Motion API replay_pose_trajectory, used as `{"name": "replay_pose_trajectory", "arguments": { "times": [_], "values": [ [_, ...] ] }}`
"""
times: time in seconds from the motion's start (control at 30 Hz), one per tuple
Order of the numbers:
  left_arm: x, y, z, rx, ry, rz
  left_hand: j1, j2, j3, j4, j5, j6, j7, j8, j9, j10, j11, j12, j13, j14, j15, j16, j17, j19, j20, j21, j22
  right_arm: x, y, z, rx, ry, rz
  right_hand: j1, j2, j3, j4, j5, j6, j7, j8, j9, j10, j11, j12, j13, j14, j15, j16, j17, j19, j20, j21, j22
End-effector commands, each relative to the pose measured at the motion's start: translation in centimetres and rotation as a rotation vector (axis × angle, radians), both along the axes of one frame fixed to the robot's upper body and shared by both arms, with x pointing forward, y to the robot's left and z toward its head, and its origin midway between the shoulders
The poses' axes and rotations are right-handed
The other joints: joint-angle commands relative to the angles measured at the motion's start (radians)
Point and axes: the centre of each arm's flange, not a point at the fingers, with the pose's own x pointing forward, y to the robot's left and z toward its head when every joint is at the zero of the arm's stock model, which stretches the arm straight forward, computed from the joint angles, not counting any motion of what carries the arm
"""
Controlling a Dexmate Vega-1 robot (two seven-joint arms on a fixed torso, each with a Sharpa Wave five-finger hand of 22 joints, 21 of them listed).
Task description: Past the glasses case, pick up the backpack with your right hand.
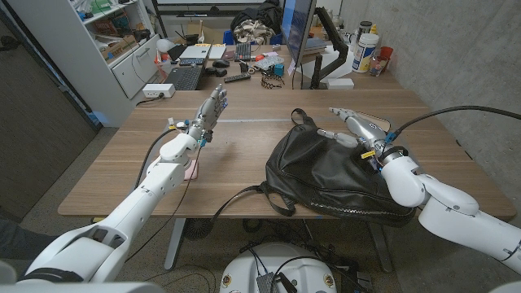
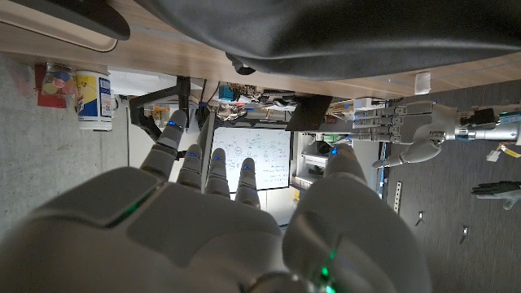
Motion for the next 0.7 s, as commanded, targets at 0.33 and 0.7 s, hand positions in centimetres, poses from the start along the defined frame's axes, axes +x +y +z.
{"name": "replay_pose_trajectory", "arguments": {
  "times": [0.33, 0.7],
  "values": [
    [0.17, -0.24, 0.33, 0.006, 0.001, -0.001, 0.007, 0.007, -0.003, -0.002, -0.005, 0.009, 0.002, 0.006, 0.003, -0.003, -0.007, 0.007, 0.003, -0.007, -0.006, 0.002, 0.003, -0.008, -0.005, 0.003, 0.002, 0.09, 0.79, -0.59, -0.141, 0.075, -0.109, 0.006, -0.023, -0.01, -0.004, 0.015, -0.008, -0.001, 0.005, 0.001, -0.027, 0.006, -0.006, -0.001, -0.02, 0.001, -0.001, -0.001, -0.017, 0.005, -0.017, 0.002],
    [0.6, -0.42, 0.04, 0.007, 0.01, -0.01, 0.007, 0.009, -0.004, -0.002, -0.006, 0.01, 0.001, 0.006, 0.003, -0.004, -0.01, 0.006, 0.003, -0.007, -0.007, 0.002, 0.003, -0.013, 0.002, 0.003, 0.002, 0.39, 0.75, -1.03, -0.18, 0.136, -0.161, 0.013, -0.034, -0.018, -0.009, 0.03, -0.047, 0.028, -0.002, 0.001, -0.054, 0.017, -0.006, -0.001, -0.026, 0.007, 0.003, -0.001, -0.021, 0.005, -0.034, 0.003]
  ]
}}
